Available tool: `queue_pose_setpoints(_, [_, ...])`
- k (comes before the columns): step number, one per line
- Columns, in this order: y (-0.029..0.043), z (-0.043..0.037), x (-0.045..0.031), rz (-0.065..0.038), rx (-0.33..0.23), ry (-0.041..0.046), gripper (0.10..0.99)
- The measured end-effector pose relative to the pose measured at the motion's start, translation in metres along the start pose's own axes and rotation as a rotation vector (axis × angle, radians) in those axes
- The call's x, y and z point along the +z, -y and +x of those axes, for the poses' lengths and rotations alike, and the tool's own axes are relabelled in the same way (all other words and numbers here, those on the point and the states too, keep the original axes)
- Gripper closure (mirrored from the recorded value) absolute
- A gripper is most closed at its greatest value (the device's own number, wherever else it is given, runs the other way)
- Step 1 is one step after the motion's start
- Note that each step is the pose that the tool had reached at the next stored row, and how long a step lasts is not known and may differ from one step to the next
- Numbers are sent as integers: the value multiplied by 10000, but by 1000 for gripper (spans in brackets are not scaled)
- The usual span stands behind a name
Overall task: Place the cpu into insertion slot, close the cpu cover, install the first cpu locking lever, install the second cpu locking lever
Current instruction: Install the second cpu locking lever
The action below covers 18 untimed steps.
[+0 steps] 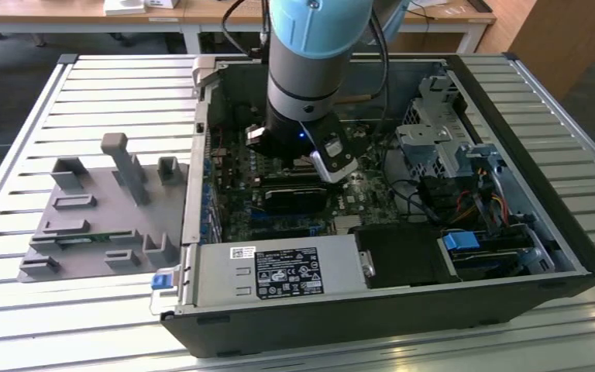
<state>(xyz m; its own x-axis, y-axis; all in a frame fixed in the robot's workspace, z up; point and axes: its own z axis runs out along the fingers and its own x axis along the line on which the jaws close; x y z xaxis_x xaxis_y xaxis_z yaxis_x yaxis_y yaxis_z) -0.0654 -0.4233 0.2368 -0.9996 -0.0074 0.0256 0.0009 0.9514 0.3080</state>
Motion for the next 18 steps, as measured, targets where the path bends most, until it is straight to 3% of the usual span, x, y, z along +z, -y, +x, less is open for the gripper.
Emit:
queue_pose_setpoints(4, [-31,20,-95,2,0,0,980])
queue_pose_setpoints(7, [-39,20,-121,0,-1,-1,980])
queue_pose_setpoints(13, [-39,-90,-119,-1,4,-13,980])
queue_pose_setpoints(18, [-38,-152,-73,0,7,-24,980])
